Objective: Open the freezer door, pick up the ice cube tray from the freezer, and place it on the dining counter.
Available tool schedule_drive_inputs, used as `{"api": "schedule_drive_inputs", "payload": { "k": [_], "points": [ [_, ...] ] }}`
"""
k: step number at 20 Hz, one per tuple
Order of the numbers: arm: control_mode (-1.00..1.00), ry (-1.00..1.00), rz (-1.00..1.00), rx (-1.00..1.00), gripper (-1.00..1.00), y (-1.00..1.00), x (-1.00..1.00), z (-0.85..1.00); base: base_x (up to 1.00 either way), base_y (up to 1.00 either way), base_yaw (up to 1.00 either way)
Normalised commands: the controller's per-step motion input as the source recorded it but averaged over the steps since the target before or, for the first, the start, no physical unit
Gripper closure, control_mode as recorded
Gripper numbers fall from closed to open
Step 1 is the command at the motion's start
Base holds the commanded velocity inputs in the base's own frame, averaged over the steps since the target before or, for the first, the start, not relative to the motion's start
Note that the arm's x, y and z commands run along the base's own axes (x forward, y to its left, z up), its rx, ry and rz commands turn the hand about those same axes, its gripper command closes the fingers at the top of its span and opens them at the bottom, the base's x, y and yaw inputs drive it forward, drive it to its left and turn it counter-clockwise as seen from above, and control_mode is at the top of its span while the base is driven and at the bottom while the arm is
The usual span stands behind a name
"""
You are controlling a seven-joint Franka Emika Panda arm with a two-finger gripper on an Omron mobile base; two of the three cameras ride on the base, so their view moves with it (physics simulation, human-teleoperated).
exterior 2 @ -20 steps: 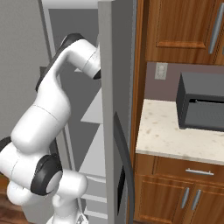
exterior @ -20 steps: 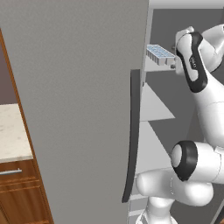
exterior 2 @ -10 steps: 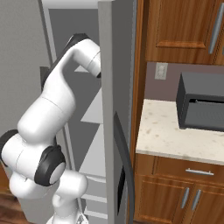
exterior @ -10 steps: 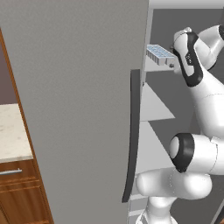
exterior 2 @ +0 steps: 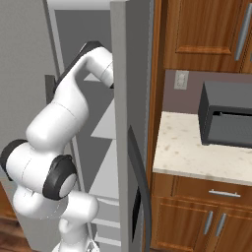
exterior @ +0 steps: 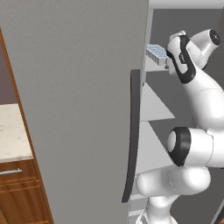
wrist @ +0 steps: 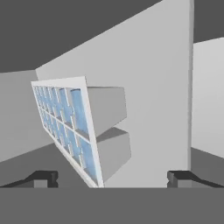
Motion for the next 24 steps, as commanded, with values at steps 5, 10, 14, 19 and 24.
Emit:
{"api": "schedule_drive_inputs", "payload": {
  "k": [5,10,14,19,24],
  "points": [
    [-1.00,0.00,0.00,0.00,-1.00,0.00,0.51,-0.06,0.00,0.00,0.00],
    [-1.00,0.00,0.00,0.00,-1.00,0.00,0.32,-0.05,0.00,0.00,0.00],
    [-1.00,0.00,0.00,0.00,-1.00,0.00,0.25,-0.15,0.00,0.00,0.00],
    [-1.00,0.00,0.00,0.00,1.00,0.00,0.06,-0.07,0.00,0.00,0.00],
    [-1.00,0.00,0.00,0.00,1.00,0.00,0.00,0.00,0.00,0.00,0.00]
  ]
}}
